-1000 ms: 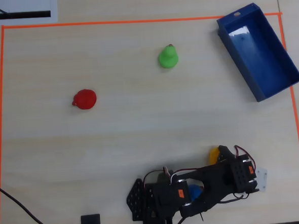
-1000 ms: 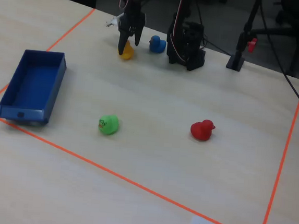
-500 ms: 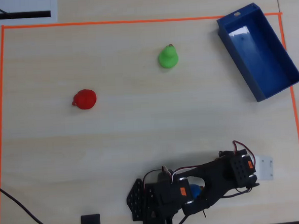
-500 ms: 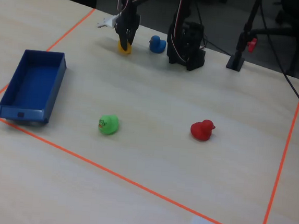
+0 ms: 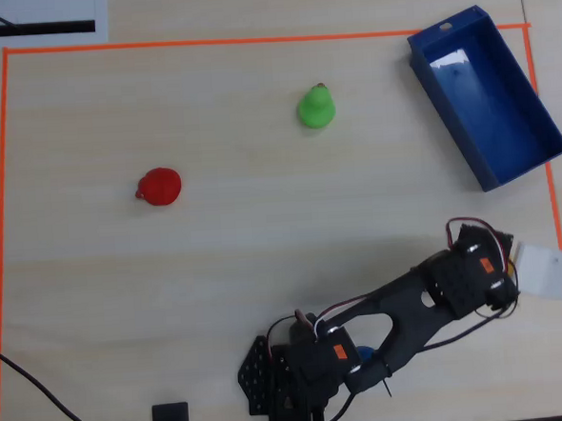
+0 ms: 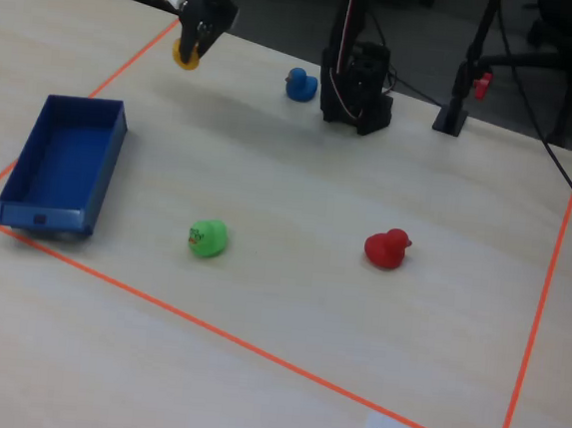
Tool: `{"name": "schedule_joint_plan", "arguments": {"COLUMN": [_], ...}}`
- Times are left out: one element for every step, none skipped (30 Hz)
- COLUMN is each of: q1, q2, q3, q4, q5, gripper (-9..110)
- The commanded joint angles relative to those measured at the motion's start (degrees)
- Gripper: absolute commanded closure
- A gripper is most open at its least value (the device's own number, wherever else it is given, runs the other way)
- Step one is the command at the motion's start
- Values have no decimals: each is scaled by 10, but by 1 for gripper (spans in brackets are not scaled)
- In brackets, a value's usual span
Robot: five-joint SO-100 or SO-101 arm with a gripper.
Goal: Grasp yellow duck and put it into box.
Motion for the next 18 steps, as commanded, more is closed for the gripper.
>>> {"name": "schedule_joint_plan", "arguments": {"q1": [-114,-135,-154,-170,-185,-193,-200,-204,-207,-207,-207,-206,-202,-200,-195,-191,-187,-184], "q2": [5,-10,-25,-44,-71,-93,-119,-143,-168,-193,-221,-249,-276,-305,-331,-358,-382,-403], "q3": [-97,-119,-141,-165,-197,-220,-245,-271,-296,-322,-351,-381,-409,-439,-467,-494,-516,-531], "q4": [-69,-83,-100,-114,-137,-156,-173,-190,-207,-221,-234,-244,-256,-264,-267,-270,-273,-279], "q5": [35,38,40,40,40,39,36,35,33,33,32,32,31,29,26,25,22,17], "gripper": [101,101,101,101,101,101,101,101,101,101,101,101,101,101,101,101,101,101]}}
